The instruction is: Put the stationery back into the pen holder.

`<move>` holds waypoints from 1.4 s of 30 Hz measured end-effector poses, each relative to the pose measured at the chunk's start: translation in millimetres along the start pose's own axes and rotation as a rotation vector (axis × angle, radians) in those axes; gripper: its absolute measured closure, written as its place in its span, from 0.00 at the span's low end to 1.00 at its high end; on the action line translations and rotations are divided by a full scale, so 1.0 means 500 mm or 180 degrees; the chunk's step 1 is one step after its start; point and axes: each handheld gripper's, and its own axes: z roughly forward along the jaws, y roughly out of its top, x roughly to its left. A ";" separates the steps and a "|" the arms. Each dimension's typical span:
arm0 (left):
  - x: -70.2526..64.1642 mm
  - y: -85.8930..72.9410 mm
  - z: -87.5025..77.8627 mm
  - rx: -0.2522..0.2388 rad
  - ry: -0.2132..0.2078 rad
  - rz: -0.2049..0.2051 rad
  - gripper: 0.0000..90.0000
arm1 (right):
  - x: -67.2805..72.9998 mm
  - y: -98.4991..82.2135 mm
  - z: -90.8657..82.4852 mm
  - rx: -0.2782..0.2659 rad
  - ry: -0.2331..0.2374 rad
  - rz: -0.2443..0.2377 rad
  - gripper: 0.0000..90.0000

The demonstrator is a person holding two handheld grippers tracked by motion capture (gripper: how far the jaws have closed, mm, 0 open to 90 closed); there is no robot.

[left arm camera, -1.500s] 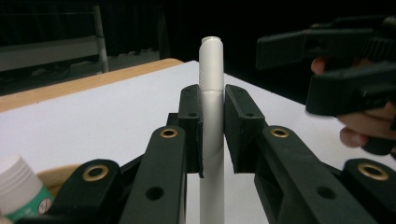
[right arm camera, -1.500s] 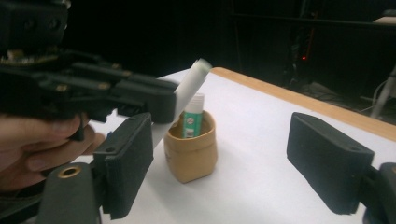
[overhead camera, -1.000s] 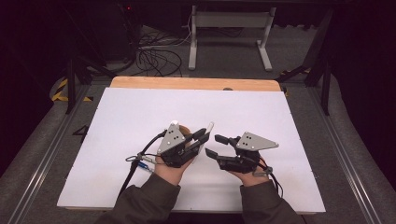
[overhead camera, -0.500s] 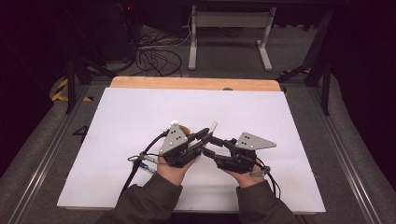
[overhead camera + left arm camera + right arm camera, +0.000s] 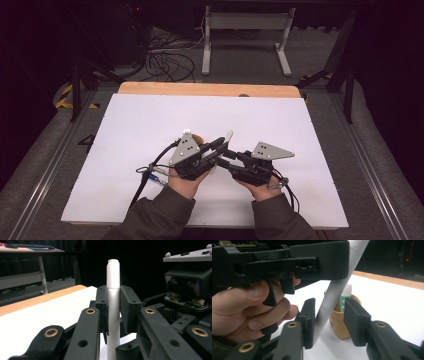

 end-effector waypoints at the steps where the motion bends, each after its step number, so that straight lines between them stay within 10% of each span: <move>1: 0.000 0.000 -0.001 -0.0007 -0.0009 0.0001 0.87 | 0.000 -0.001 0.001 0.0003 0.0005 0.0009 0.73; 19: 0.007 -0.003 -0.011 0.0155 -0.0024 0.0042 0.73 | -0.010 -0.010 0.000 0.0056 -0.0230 0.0060 0.87; 42: 0.067 -0.025 -0.094 0.0416 0.0166 0.0264 0.43 | -0.001 -0.007 -0.005 -0.0047 -0.0541 -0.0302 0.87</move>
